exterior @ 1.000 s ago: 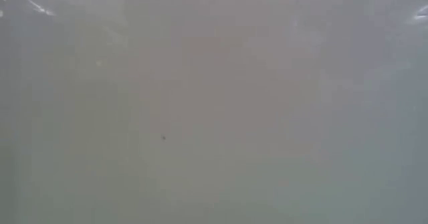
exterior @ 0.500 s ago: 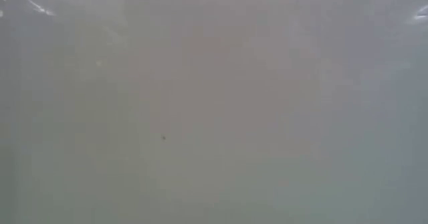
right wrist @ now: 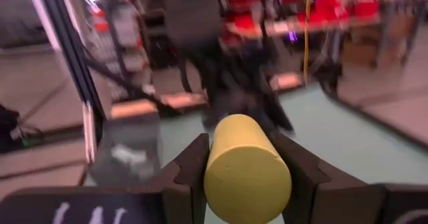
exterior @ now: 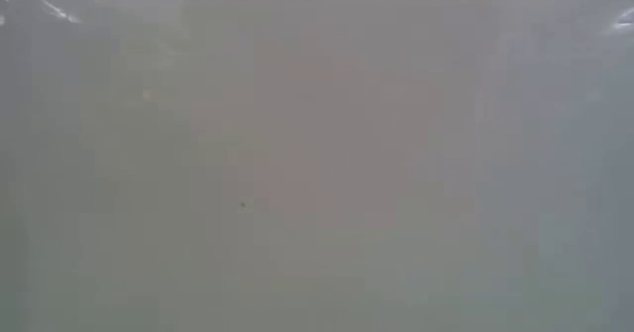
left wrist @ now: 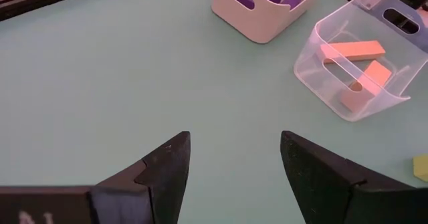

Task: Sort & place blocks by color
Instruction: Put the right green block into the white bin

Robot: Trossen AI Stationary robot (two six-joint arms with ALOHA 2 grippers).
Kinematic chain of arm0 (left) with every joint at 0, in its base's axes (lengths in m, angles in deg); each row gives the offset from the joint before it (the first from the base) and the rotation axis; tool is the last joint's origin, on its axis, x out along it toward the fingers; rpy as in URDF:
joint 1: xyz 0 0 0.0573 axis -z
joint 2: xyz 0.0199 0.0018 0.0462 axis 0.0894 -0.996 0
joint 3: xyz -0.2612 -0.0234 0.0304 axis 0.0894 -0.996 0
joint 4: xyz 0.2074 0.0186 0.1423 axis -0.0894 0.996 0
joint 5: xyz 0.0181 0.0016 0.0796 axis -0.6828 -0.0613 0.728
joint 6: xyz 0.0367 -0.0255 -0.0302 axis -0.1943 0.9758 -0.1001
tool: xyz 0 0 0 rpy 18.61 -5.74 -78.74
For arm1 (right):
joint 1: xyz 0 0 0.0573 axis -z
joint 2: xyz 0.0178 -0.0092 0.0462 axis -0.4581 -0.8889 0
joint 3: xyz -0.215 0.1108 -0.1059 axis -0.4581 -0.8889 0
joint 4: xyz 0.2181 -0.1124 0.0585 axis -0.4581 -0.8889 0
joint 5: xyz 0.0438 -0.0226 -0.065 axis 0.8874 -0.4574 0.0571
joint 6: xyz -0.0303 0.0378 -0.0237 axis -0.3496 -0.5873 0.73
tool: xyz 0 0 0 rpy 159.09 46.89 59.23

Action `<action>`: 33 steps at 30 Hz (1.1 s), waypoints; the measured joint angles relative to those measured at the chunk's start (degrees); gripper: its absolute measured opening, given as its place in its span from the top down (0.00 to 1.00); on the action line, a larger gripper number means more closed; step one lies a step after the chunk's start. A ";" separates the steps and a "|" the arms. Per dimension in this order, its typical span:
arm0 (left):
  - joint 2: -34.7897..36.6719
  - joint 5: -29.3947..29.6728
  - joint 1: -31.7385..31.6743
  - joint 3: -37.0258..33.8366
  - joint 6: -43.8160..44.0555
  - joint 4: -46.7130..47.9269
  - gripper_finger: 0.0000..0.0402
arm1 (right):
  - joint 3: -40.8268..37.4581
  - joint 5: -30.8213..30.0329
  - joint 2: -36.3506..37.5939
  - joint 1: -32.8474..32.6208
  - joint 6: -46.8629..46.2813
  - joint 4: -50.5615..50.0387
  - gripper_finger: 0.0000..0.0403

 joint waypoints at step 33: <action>0.00 -0.47 0.11 0.00 1.14 -3.28 0.42 | 0.02 26.37 -18.30 7.31 -20.69 18.06 0.72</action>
